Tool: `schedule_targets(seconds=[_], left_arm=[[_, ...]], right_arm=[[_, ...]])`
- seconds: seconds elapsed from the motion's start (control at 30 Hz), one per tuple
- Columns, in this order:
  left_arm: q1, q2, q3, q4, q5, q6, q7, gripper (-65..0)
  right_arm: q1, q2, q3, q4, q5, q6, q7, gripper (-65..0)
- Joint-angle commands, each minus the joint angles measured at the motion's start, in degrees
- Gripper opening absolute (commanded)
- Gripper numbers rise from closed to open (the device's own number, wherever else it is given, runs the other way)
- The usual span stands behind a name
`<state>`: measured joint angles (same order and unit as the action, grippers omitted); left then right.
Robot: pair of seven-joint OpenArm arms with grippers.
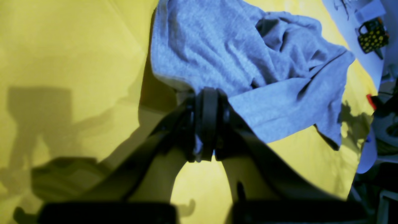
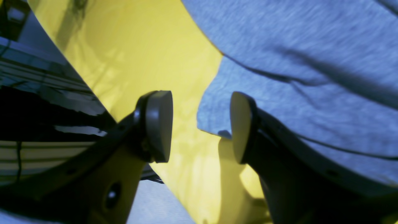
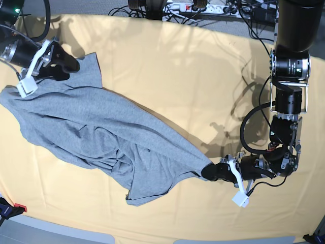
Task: Layout the t-shirt on the table in an organized manner, then fold the t-shirt properly
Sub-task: 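Regrasp the shirt edge with the right gripper while the left holds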
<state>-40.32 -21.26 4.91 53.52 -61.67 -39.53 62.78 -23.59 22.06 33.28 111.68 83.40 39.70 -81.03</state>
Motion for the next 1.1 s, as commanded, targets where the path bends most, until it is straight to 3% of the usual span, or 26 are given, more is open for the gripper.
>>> schedule_targets(seconds=[0.0, 0.1, 0.23, 0.4, 0.57, 0.8, 0.93, 1.0, 1.07], left_arm=[[-2.05, -0.46, -0.22, 0.85, -1.6, -0.47, -1.6, -65.0], [-2.05, -0.5, -0.22, 0.85, -1.55, -0.47, -1.92, -65.0], [-2.05, -0.5, -0.22, 0.85, -1.55, -0.47, -1.92, -65.0], [-2.05, -0.5, -0.22, 0.85, -1.55, -0.47, -1.92, -65.0], [-2.05, -0.5, -0.22, 0.85, -1.57, -0.47, -1.97, -65.0], [-2.08, -0.5, -0.22, 0.85, -1.6, -0.47, -2.82, -65.0], [-2.05, -0.5, -0.22, 0.85, -1.57, -0.47, -2.8, -65.0], [-2.08, -0.5, -0.22, 0.85, -1.57, -0.47, -2.8, -65.0], [-2.08, -0.5, -0.22, 0.85, -1.57, -0.47, -2.8, -65.0]], right_arm=[[-0.11, 0.37, -0.5, 0.98, 1.6, 0.3, 1.03, -33.3], [-0.24, -0.83, -5.22, 0.98, 1.55, 0.3, 1.03, -33.3], [-0.22, -1.29, -11.56, 0.98, -10.99, 0.3, 2.03, -33.3], [-0.28, -1.29, -13.75, 1.09, -27.39, 0.3, 11.3, -33.3], [-0.87, -1.29, -15.45, 1.09, -36.81, 0.3, 17.57, -33.3], [-0.85, -1.27, -23.56, 1.07, -53.18, 0.3, 24.22, -33.3], [-0.85, -1.27, -26.58, 1.07, -62.07, -4.94, 27.1, -33.7], [-0.85, -1.29, -26.82, 1.07, -64.72, -5.9, 27.1, -39.9], [-0.83, -1.27, -26.82, 1.09, -66.86, -7.15, 27.06, -53.9]])
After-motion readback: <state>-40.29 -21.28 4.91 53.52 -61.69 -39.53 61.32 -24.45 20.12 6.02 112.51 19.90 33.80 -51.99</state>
